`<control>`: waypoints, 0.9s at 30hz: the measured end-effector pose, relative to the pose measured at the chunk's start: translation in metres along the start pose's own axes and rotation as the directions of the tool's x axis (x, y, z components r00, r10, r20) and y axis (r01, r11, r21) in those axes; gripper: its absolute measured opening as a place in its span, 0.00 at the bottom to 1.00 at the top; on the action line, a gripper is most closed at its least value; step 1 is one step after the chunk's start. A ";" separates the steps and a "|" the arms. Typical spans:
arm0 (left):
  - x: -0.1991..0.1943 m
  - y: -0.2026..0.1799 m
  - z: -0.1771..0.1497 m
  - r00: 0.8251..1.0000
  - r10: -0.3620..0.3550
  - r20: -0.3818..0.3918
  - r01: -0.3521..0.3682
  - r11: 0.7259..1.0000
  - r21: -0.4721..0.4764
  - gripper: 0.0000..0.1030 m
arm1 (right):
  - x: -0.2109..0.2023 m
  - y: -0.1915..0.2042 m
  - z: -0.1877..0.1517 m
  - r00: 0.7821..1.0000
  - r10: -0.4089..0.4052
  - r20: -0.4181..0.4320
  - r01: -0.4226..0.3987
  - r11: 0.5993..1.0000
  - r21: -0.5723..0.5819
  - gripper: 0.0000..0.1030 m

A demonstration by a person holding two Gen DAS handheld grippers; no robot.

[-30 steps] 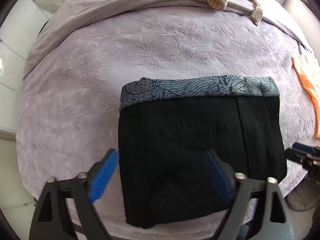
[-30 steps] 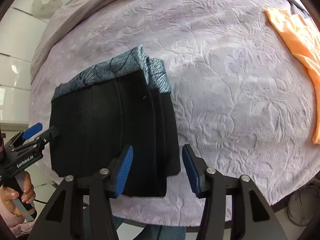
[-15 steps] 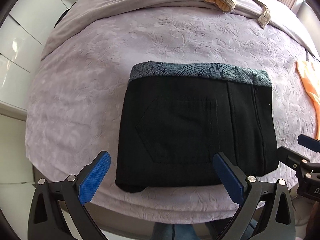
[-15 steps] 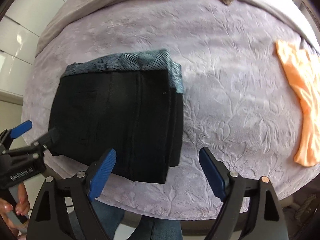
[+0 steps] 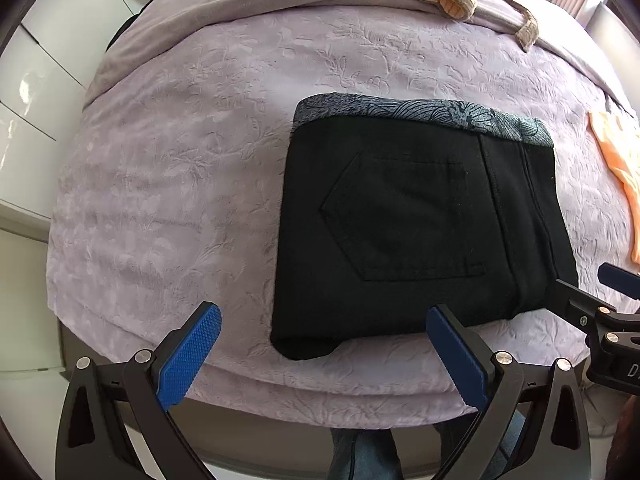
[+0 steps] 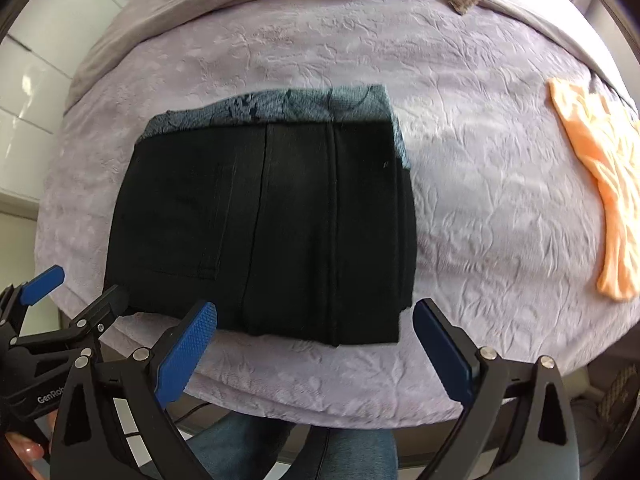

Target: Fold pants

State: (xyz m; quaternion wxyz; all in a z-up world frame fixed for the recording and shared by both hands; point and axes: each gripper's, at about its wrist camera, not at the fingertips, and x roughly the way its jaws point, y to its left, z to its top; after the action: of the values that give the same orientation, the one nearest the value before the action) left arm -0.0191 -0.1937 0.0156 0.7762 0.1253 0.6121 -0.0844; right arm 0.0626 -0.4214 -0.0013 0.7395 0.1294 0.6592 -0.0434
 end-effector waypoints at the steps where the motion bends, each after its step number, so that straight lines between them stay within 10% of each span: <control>1: 0.000 0.002 -0.001 1.000 -0.004 0.002 0.004 1.000 0.003 1.00 | 0.000 0.002 -0.003 1.000 -0.004 0.004 0.003 1.000 0.010 0.96; 27: -0.008 0.011 -0.010 0.999 -0.009 0.034 0.008 1.000 0.030 1.00 | -0.016 0.020 -0.021 0.997 -0.065 0.038 0.063 0.997 0.046 0.99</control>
State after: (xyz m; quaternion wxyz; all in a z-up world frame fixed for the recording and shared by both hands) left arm -0.0271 -0.1807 0.0227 0.7842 0.1330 0.5979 -0.0988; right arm 0.0446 -0.3990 0.0149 0.7475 0.1239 0.6472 -0.0841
